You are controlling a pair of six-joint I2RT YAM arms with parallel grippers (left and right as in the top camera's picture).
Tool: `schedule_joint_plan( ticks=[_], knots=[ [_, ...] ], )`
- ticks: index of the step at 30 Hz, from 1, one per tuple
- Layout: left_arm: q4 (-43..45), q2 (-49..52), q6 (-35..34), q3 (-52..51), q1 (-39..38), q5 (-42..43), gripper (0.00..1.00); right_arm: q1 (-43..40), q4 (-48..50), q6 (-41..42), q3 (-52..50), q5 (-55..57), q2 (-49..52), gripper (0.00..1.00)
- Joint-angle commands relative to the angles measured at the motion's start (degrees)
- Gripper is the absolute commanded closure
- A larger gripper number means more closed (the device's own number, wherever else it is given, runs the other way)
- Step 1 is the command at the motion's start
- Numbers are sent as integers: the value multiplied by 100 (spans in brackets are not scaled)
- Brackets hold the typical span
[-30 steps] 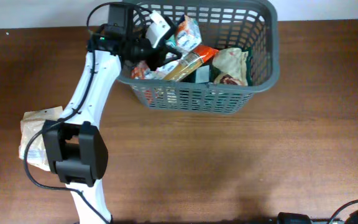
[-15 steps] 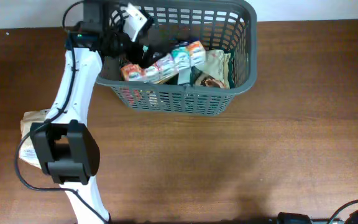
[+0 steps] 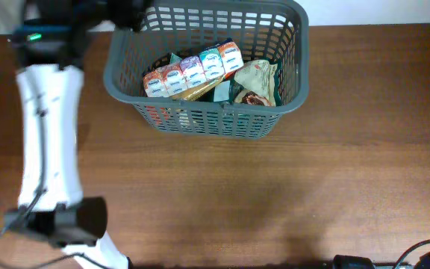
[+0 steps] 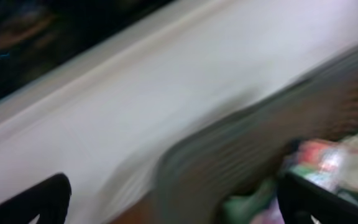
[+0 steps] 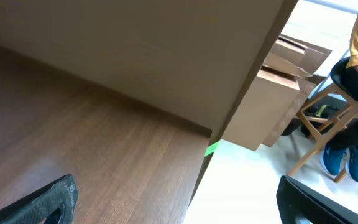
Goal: Pack container
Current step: 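Carry the Kleenex pack over the basket and release it inside, then lower the left gripper onto the beige paper bag on the left and grasp it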
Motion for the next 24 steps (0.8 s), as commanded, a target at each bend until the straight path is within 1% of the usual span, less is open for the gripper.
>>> schedule_joint_plan(
  ticks=[1, 5, 7, 10, 12, 15, 17, 19, 24],
  knots=[
    [-809, -249, -566, 74, 658, -1856, 1, 42, 22, -35, -33, -11, -57, 1],
    [-2020, -120, -658, -103, 1410, -1878, 1, 42, 39, -35, -33, -22, -57, 1],
    [-2479, -11, -728, -251, 1768, -1878, 1, 42, 42, -35, -33, -57, -57, 1],
    [-2942, 138, -739, -647, 2243, -1753, 1, 42, 48, -35, -33, -57, -57, 1],
    [-3099, 232, -658, -1036, 2514, -1714, 1, 42, 63, -35, -33, -79, -57, 1],
    [-3163, 378, -92, -1685, 2787, -1681, 0, 44, 83, -37, -33, -96, -59, 0],
    [-2920, 413, 109, -2186, 2927, -1672, 0, 44, 83, -37, -33, -101, -79, 0],
    [-2708, 413, 474, -2614, 3034, -1589, 0, 42, 79, -68, -33, -149, -107, 1],
    [-2197, 413, 1213, -3390, 3283, -1510, 0, 42, 90, -212, -122, -173, -127, 1]
  ],
)
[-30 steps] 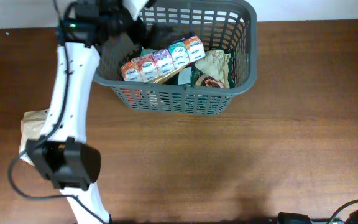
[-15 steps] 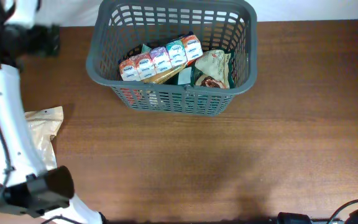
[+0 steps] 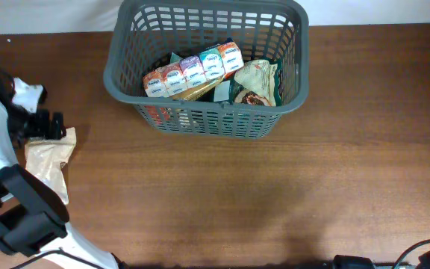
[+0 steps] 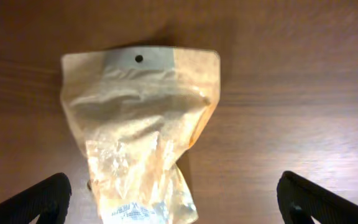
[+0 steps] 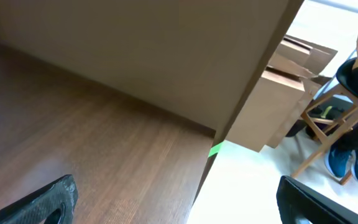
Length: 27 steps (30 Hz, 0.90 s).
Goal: Pack container
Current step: 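Lower the left gripper onto the beige paper bag on the left and grasp it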
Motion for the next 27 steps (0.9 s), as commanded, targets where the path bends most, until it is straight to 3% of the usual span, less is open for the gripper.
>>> schedule_joint_plan(
  ticks=[1, 10, 23, 26, 27],
  knots=[
    [282, -9, 944, -463, 203, 138, 0, 42, 28, -149, -127, -66, -81, 1],
    [1478, -2, 1263, -1773, 758, -162, 0, 42, 229, -256, -345, -68, -81, 1],
    [3261, -2, 553, -3311, 957, -162, 7, 37, 271, -256, -374, 120, -81, 1],
    [3609, -2, 522, -3595, 957, -81, 11, 37, 271, -258, -374, 168, -153, 1],
    [3679, -2, 501, -3646, 955, -42, 20, 37, 271, -258, -374, 168, -245, 1]
  ],
)
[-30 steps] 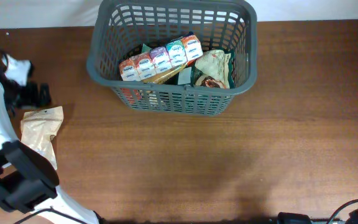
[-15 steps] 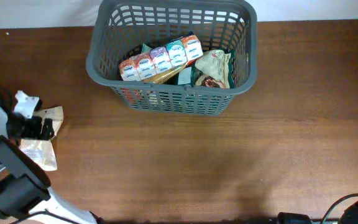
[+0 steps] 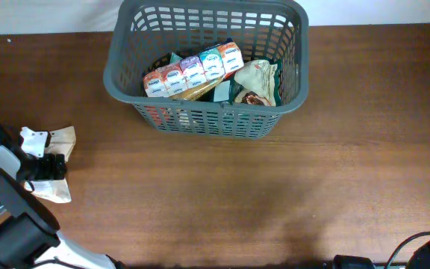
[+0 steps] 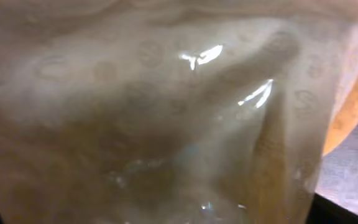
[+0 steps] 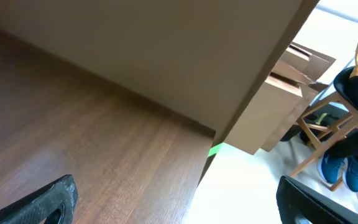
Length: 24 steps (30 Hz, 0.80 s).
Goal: Pack container
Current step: 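Lower the left gripper onto the beige paper bag on the left and grasp it, then lift the beige paper bag with the left gripper toward the basket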
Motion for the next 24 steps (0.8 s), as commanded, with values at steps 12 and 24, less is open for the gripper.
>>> schedule_joint_plan(
  ticks=[12, 24],
  knots=[
    [369, 205, -1545, 313, -345, 2629, 98, 28, -122, 15, -11, 256, -970, 1],
    [608, 111, -2420, 5075, -2061, 3515, 98, 26, 103, 13, -184, 269, -988, 1]
  ],
)
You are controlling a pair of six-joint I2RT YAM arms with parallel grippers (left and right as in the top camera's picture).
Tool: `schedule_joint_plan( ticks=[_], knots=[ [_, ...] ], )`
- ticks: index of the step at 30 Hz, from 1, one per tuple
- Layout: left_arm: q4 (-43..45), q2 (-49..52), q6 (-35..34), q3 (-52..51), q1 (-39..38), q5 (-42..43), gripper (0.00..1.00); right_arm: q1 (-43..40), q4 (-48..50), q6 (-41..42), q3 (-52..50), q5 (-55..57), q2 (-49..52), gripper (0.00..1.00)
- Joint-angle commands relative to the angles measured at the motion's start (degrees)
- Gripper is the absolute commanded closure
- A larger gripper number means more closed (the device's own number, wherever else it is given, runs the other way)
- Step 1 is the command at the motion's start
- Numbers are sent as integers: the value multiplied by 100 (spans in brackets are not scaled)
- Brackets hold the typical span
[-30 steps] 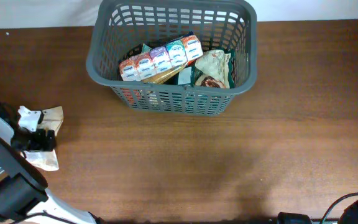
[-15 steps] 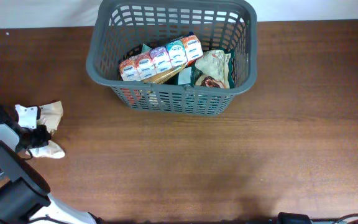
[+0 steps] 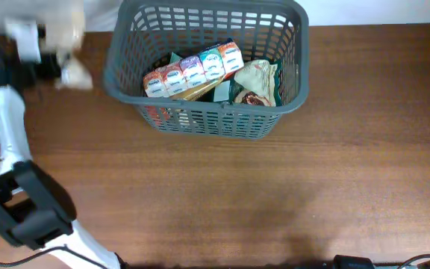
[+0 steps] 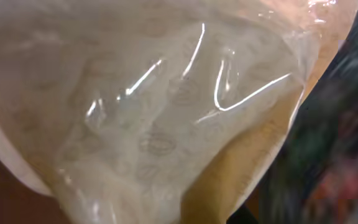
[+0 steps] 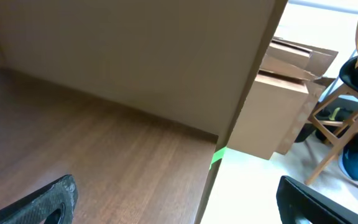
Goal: Pack container
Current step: 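Lift the beige paper bag with the left gripper toward the basket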
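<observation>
My left gripper (image 3: 51, 56) is up at the table's back left, just left of the grey basket (image 3: 204, 119), shut on a tan and clear pouch (image 3: 72, 43) that is blurred with motion. The pouch (image 4: 166, 106) fills the left wrist view and hides the fingers. A row of small cartons (image 3: 192, 69) and a green snack packet (image 3: 258, 81) lie in the basket. The right gripper (image 5: 179, 208) shows only in its own view, open over bare wood with nothing between its fingers.
The right wrist view shows the brown table (image 5: 104, 162) ending at an edge with a green tape mark (image 5: 217, 155). Beyond that edge stand cardboard boxes (image 5: 284, 106) and a wooden stool (image 5: 340, 118) on the floor.
My left gripper was low on the pouch at the table's left side. Now it is at the back left beside the basket's rim, with the pouch carried up in it. The right arm stayed put.
My left arm was first at the basket's back left corner. Then the left gripper hung open over the pouch lying flat on the left of the table, then pressed down onto it. Now the pouch is off the table, beside the basket.
</observation>
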Motion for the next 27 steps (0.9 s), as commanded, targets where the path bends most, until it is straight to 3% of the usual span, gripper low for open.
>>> schedule_joint_plan(
  ticks=[1, 6, 11, 14, 20, 27],
  knots=[
    [295, -146, -240, 1851, -599, -133, 98, 26, 22, 24, -42, 118, -26, 1],
    [516, -146, -236, 3512, -1346, 109, 99, 26, 28, 24, -42, 118, -26, 1],
    [48, -138, -192, 3775, -2245, 896, 98, 28, 31, 24, -42, 118, -26, 1],
    [-925, -31, 778, 3770, -2776, 863, 98, 26, 28, 22, -42, 118, -26, 1],
    [-2761, 354, 2116, 3762, -3534, -260, 98, 26, 31, 22, -42, 118, -26, 1],
    [-3799, 922, 2905, 3762, -3781, -1773, 98, 26, 28, 22, -42, 118, -26, 1]
  ],
)
